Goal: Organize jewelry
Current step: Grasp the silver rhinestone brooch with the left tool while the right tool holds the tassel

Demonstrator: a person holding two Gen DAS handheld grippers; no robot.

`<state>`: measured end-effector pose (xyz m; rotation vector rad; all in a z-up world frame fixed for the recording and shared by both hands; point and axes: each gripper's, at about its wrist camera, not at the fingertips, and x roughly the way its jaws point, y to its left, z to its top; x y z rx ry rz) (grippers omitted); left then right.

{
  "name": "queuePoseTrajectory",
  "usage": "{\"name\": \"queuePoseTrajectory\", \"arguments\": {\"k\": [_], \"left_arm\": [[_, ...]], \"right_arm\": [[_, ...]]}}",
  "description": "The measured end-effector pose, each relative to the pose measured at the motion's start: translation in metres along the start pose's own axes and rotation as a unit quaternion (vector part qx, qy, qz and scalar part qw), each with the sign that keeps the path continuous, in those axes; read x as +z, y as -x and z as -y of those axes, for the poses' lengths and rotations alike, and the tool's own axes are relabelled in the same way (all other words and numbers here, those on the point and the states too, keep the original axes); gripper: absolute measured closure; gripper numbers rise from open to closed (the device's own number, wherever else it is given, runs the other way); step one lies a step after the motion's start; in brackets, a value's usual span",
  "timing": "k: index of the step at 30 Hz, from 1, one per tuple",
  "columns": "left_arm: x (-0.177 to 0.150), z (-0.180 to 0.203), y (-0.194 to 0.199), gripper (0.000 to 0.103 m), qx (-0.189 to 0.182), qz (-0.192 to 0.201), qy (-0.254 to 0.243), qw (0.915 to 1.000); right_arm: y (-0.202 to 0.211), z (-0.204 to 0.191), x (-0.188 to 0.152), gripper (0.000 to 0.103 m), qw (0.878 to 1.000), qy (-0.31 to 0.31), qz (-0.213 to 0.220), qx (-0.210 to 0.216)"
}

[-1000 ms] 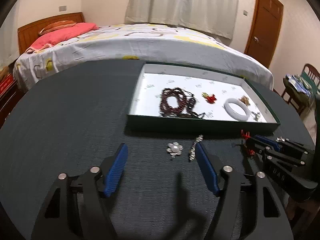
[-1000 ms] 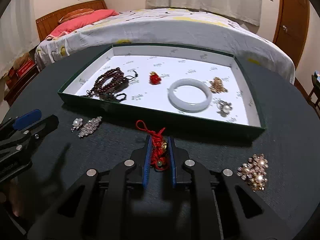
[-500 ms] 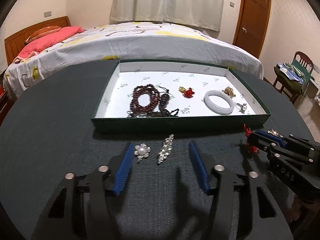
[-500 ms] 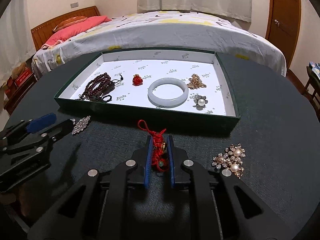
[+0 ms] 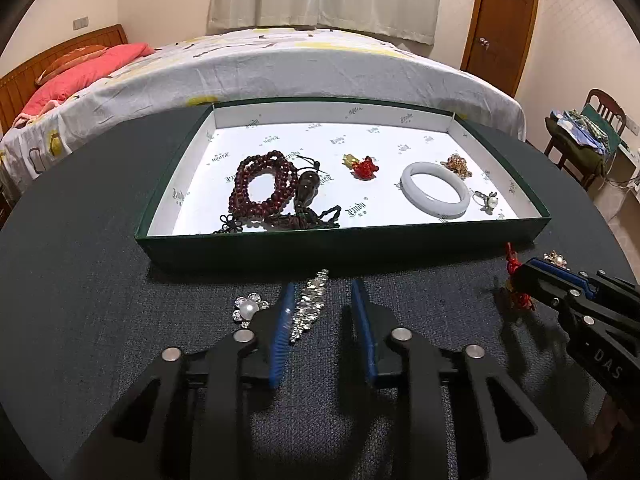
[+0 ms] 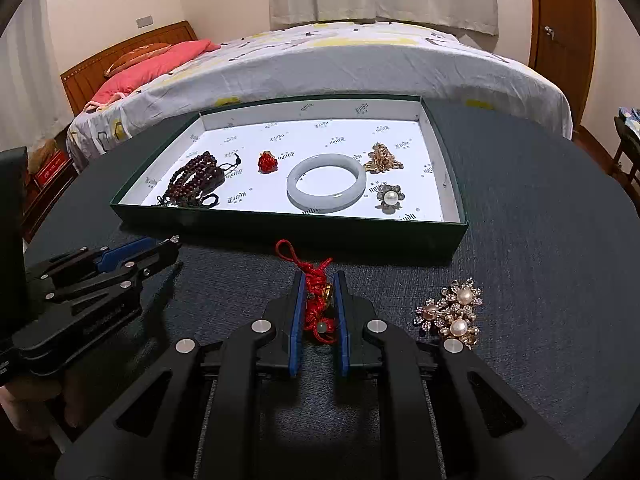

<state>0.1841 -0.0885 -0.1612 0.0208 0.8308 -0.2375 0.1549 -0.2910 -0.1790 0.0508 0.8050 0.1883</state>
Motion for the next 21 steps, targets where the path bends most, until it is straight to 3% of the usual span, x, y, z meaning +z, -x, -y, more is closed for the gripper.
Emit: {"name": "queuePoseTrajectory", "arguments": {"k": [6, 19, 21], "left_arm": [[-0.0006, -0.0006, -0.001, 0.083, -0.007, -0.003, 0.0, 1.0], [-0.0016, -0.0011, -0.0061, 0.083, -0.01, -0.018, -0.001, 0.9998], [-0.0022, -0.001, -0.0051, 0.091, -0.01, -0.017, -0.002, 0.9998]], "right_arm": [[-0.0037, 0.0001, -0.0018, 0.089, 1.0, -0.004, -0.004, 0.003], [-0.0039, 0.0, -0.0018, 0.089, 1.0, -0.004, -0.005, 0.002], [-0.0039, -0.0002, -0.0022, 0.089, 1.0, -0.004, -0.005, 0.002]]}}
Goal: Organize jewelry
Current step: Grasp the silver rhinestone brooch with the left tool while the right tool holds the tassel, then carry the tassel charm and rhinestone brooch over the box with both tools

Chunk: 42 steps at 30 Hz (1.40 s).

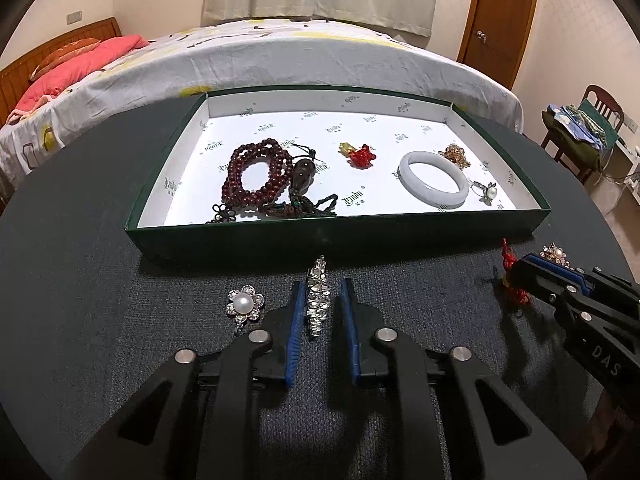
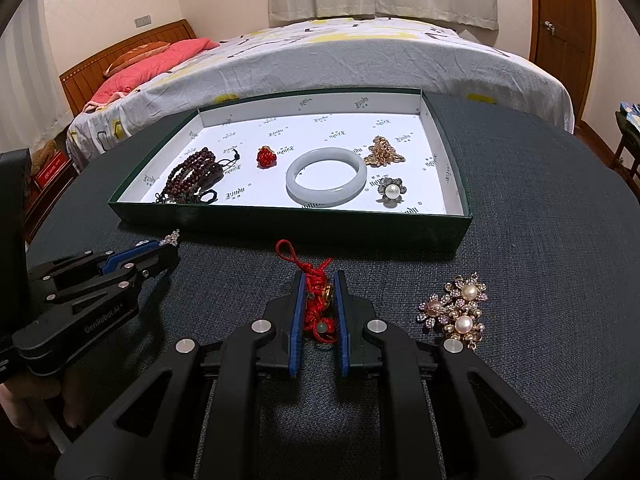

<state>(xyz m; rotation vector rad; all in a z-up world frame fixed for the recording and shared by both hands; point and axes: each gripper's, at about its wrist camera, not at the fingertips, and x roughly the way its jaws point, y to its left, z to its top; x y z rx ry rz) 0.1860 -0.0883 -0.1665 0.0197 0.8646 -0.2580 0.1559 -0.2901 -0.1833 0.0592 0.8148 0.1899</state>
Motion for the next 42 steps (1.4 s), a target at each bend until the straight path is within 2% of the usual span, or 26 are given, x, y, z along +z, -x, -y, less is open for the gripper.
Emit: {"name": "queuePoseTrajectory", "arguments": {"k": [28, 42], "left_arm": [[-0.001, 0.001, 0.006, 0.095, -0.004, 0.01, -0.005, 0.9999], [0.009, -0.001, 0.033, 0.095, -0.014, 0.043, 0.0, 0.999]], "right_arm": [[0.0, 0.0, 0.0, 0.089, 1.0, 0.002, 0.0, 0.0], [0.025, -0.004, 0.013, 0.089, 0.999, 0.0, 0.041, 0.003]]}}
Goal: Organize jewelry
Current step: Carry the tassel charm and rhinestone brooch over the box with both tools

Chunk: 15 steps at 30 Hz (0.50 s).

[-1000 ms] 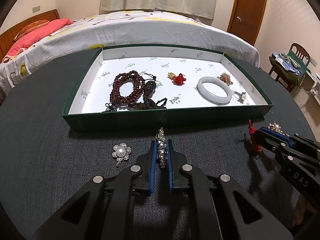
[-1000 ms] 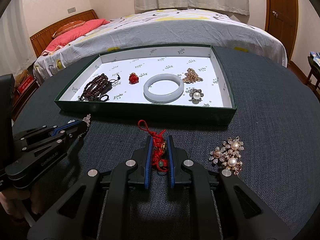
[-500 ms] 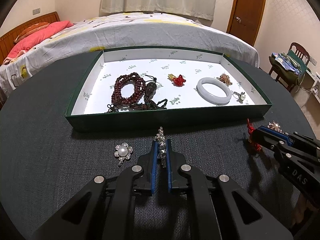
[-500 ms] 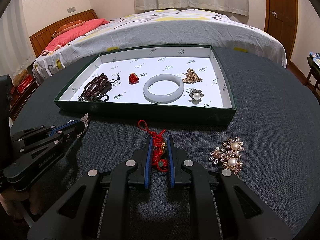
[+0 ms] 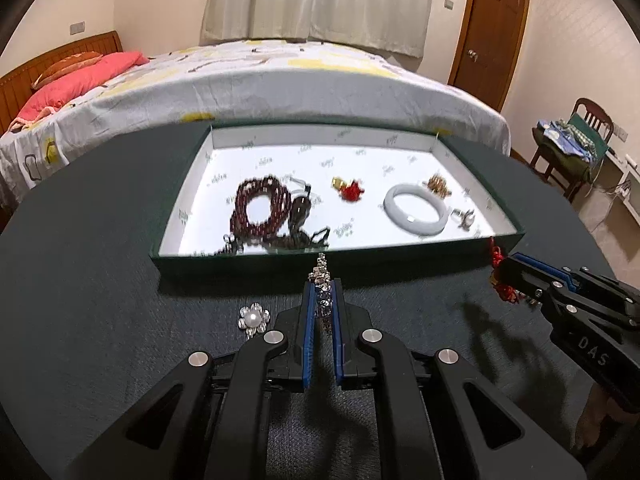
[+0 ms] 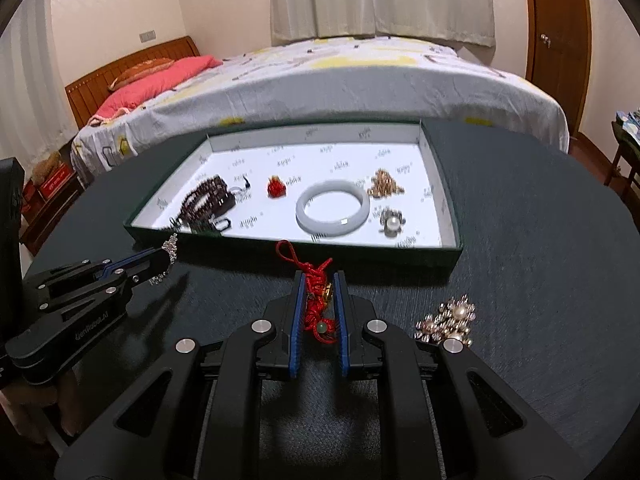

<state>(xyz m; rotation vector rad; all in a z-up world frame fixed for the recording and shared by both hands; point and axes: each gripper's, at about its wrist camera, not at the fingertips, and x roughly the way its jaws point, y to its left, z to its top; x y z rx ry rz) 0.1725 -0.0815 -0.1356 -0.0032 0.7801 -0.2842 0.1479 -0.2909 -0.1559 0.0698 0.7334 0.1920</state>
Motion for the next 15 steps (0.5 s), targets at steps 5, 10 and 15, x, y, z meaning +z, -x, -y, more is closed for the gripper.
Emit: {"name": "queuePoseTrajectory", "arguments": {"k": [5, 10, 15], "left_arm": [[0.012, 0.0, 0.014, 0.095, -0.005, 0.023, 0.0, 0.9997], [0.029, -0.003, 0.019, 0.095, -0.01, 0.043, -0.003, 0.999], [0.051, -0.004, 0.017, 0.095, -0.012, 0.067, -0.007, 0.9977]], "right_arm": [[0.011, -0.001, 0.011, 0.089, 1.0, 0.0, 0.02, -0.001], [0.016, 0.0, 0.029, 0.089, 0.999, -0.003, 0.038, 0.004], [0.014, -0.002, 0.053, 0.089, 0.998, 0.003, 0.06, 0.005]]}}
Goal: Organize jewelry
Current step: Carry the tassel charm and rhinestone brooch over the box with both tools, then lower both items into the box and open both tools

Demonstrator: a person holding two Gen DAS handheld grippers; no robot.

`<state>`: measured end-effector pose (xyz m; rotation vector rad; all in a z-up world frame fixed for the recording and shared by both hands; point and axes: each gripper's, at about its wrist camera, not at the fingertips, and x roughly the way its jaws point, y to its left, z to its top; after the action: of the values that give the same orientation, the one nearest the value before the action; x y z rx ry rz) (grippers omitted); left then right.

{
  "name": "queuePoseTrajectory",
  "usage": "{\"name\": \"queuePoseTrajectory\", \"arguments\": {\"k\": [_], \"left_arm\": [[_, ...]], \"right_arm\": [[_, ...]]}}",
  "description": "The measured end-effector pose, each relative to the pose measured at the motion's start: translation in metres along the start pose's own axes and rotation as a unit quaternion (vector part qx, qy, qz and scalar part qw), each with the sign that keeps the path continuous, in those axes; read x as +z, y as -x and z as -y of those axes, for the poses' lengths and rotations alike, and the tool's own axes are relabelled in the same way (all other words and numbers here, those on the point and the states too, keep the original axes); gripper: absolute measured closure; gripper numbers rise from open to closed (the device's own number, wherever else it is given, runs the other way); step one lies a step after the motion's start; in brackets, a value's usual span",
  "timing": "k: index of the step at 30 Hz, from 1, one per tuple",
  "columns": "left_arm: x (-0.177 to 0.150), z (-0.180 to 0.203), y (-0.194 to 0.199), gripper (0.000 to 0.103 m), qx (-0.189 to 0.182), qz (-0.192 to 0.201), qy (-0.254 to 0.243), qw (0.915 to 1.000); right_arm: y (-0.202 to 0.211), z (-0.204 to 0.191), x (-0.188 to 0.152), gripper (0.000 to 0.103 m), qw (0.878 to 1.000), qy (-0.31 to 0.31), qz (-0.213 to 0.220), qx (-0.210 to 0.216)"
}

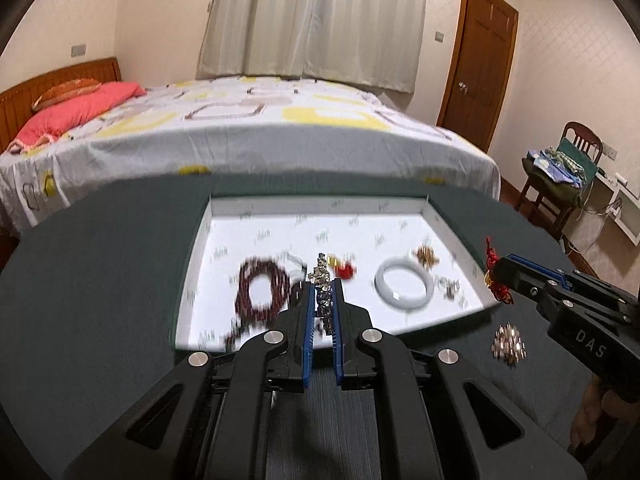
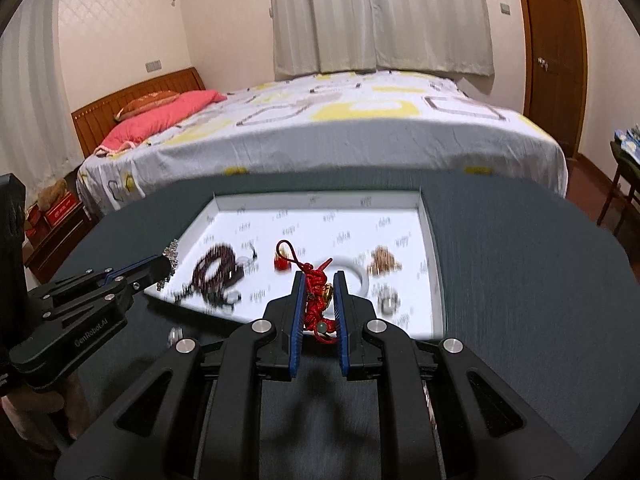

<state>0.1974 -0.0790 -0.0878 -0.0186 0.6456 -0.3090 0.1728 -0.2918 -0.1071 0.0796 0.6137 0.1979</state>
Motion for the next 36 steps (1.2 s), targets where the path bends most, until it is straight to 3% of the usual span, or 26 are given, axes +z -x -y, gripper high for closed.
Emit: {"name": "queuePoseTrajectory", "arguments": {"k": [10, 22, 29, 36], "left_arm": [[0.038, -0.019, -0.046, 0.095, 0.028, 0.018, -0.006, 0.9994], [0.042, -0.048, -0.12, 0.095, 0.057, -0.046, 0.001, 0.9974], [0.041, -0.063, -0.136, 0.094, 0.059, -0.08, 0.029, 0.9946], [0.041, -0.062, -0.139, 0.091, 0.061, -0.091, 0.025, 0.9936]], "right_arm": [[-0.051, 0.0, 0.045, 0.089, 0.999, 0.015, 0.027, -0.007], [-0.135, 0.003, 0.048, 0.089, 0.999, 0.019, -0.03, -0.026], [-0.155, 0.006, 0.047, 0.089, 0.997, 0.022, -0.06, -0.037], [-0.165, 0.006, 0.046, 0.087, 0.995, 0.021, -0.086, -0.043]]}}
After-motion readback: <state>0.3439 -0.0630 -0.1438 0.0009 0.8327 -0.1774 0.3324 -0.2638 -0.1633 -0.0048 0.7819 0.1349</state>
